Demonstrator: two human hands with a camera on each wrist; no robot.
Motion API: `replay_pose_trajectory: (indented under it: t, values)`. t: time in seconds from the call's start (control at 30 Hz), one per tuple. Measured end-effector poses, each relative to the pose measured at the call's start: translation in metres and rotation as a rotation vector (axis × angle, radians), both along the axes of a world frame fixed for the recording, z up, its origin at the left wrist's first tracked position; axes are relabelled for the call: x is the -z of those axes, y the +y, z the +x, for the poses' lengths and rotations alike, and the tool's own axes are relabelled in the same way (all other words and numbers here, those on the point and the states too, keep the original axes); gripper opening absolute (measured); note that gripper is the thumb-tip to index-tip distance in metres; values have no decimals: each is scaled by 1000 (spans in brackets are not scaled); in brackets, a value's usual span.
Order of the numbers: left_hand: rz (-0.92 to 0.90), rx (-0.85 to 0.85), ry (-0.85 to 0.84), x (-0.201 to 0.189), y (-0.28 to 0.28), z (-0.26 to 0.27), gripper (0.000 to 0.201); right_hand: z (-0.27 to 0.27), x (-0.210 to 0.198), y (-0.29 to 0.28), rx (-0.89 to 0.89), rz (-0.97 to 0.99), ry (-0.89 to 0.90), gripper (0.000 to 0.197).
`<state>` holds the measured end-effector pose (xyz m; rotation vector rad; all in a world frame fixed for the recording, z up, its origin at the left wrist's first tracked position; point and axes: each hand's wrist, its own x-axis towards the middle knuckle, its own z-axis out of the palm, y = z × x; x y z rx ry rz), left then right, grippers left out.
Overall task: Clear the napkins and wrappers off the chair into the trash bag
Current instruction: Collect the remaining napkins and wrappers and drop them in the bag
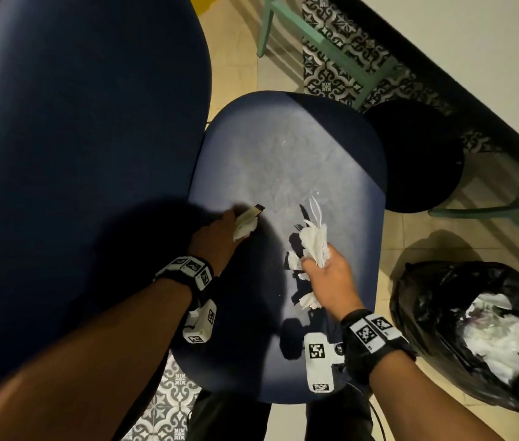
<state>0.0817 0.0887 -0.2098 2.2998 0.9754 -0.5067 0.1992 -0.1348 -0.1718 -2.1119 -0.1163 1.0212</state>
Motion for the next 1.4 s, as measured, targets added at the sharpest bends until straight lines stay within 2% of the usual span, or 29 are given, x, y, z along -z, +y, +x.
replay_pose_trajectory:
  t: [0.1, 0.17, 0.27, 0.33, 0.43, 0.53, 0.6, 0.7, 0.8, 0.87, 0.9, 1.03, 1.13, 1.23, 1.3, 1.4]
  values:
    - [-78, -172, -39, 1, 5, -3, 38, 10, -2, 5, -17, 22, 16, 20]
    - [-111, -375, -123, -3, 7, -3, 33, 16, -7, 8, -29, 29, 42, 24]
    - [-261, -701, -215, -21, 5, -8, 27, 21, -18, 2, -33, 87, 89, 22]
    - [-278, -765, -251, -39, -9, -12, 29, 23, -30, -12, -36, 149, 112, 20]
    - [-203, -639, -276, -69, -55, -5, 17, 27, -51, -48, -36, 192, 135, 18]
    - [-199, -422, -234, -104, -136, 20, 13, 36, -68, -107, -13, 240, 157, 22]
    - [-264, -294, -208, -118, -198, 41, 19, 43, -74, -162, -35, 232, 165, 21]
    - [-390, -236, -161, -120, -298, 75, 40, 62, -68, -262, -19, 159, 138, 17]
    - [-564, -196, -102, -112, -389, 112, 60, 81, -56, -363, 38, 17, 113, 41]
    - [-641, -111, -7, -102, -446, 140, 67, 96, -48, -428, 44, -70, 95, 48]
    - [-634, -65, 54, -95, -464, 150, 67, 101, -42, -450, 16, -124, 74, 49]
    - [-604, 176, 242, -42, -561, 209, 37, 138, -5, -560, -139, -380, 38, 56]
    - [-555, 253, 324, 6, -605, 247, 44, 165, 33, -606, -248, -507, 85, 57]
    - [-489, 342, 401, 61, -632, 282, 50, 190, 76, -623, -326, -557, 76, 58]
    - [-431, 309, 432, 91, -643, 304, 65, 205, 104, -622, -314, -565, 18, 56]
    - [-392, 322, 435, 127, -651, 326, 82, 220, 138, -618, -236, -518, 19, 70]
